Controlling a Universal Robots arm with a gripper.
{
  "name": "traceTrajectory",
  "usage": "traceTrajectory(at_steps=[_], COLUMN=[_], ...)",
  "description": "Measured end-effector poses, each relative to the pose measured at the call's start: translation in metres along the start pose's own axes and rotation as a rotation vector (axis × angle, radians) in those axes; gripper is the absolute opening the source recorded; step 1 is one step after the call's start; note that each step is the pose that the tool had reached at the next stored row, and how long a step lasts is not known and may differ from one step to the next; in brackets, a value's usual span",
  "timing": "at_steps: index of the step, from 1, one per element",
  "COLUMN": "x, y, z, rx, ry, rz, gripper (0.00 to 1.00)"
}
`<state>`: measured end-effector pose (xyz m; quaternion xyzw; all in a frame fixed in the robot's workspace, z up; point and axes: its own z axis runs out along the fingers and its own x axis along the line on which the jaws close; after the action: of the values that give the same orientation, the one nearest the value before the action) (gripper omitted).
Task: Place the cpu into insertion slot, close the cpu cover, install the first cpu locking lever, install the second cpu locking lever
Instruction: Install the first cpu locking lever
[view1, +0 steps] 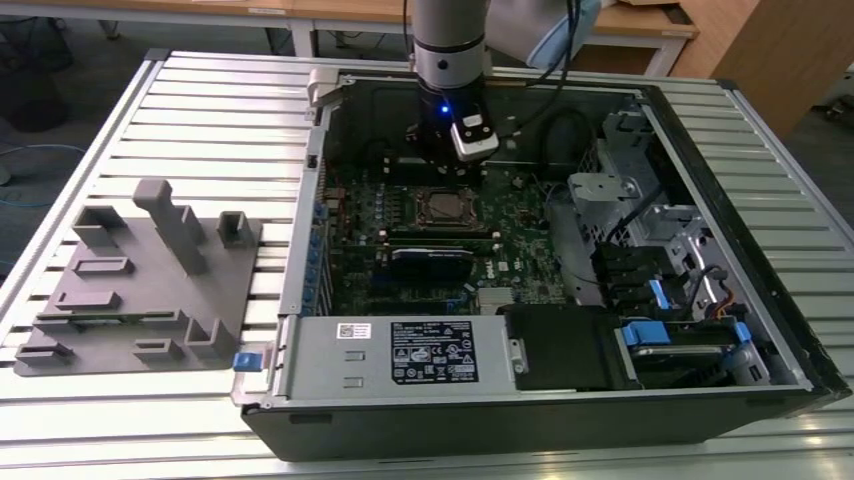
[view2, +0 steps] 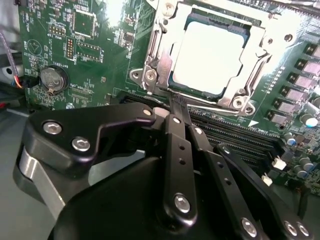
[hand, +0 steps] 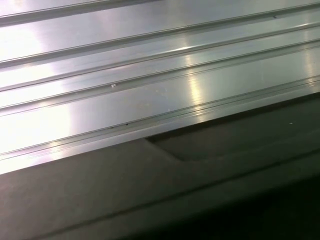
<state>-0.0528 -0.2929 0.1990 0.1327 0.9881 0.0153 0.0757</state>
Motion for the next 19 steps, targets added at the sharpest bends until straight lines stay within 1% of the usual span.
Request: traceTrajectory(at_steps=[2,6,7,9,10,11,13,16,18,19], x=[-0.0002,-0.0010,-0.0011,-0.0012,-0.0013,-0.0013,-0.0011,-0.0003,0.0012,0.0023], y=[-0.0003,-0.0002,-0.0002,-0.0009,-0.0013,-0.0016,-0.0022,-0.0034,-0.0042,-0.0046], z=[-0.0016,-0.0071,-0.0076,-0.0078,-0.0078,-0.0078,-0.0078,-0.0080,-0.0082,-0.0084], rx=[-0.0026,-0.0079,-0.0117,-0.0322,-0.0403,-0.0434,-0.0480,-0.0535,-0.0565,-0.0595], ry=[-0.0001,0.0005,0.0006,0.0014,0.0011,0.0001,-0.0036,-0.0122,-0.0206,-0.0264], rz=[0.000,0.001,0.002,0.005,0.006,0.006,0.007,0.007,0.007,0.007], gripper=[0.11,0.11,0.11,0.11,0.11,0.11,0.11,0.11,0.11,0.11])
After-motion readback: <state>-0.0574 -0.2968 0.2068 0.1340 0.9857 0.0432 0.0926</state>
